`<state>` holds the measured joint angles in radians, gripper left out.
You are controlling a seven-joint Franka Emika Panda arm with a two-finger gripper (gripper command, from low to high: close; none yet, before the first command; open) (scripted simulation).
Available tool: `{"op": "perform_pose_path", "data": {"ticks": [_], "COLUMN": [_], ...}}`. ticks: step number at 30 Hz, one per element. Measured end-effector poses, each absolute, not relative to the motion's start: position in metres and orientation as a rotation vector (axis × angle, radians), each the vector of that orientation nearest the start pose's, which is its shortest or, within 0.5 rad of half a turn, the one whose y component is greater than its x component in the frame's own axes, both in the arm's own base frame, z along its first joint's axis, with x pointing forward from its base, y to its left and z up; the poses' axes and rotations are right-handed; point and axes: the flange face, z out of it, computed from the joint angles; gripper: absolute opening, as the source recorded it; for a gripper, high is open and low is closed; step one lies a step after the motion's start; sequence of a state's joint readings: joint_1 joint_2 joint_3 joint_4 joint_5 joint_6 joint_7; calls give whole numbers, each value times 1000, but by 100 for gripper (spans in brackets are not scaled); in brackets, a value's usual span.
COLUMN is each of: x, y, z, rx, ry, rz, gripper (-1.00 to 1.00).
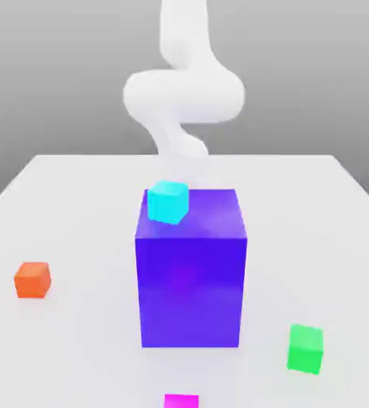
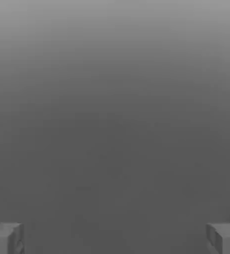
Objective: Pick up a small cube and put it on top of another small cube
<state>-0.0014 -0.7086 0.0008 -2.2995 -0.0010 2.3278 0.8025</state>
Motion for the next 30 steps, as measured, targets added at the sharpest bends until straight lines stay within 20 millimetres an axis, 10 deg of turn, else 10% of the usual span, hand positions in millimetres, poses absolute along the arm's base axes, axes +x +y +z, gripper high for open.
{"op": "perform_pose_path", "data": {"ticks": [15, 30], "x": [520, 532], "y": [-2, -4], "z": [452, 184], "rx": [-2720, -2872], "ry": [1178, 1266], "rz": [-495, -11], "gripper": [0, 0]}}
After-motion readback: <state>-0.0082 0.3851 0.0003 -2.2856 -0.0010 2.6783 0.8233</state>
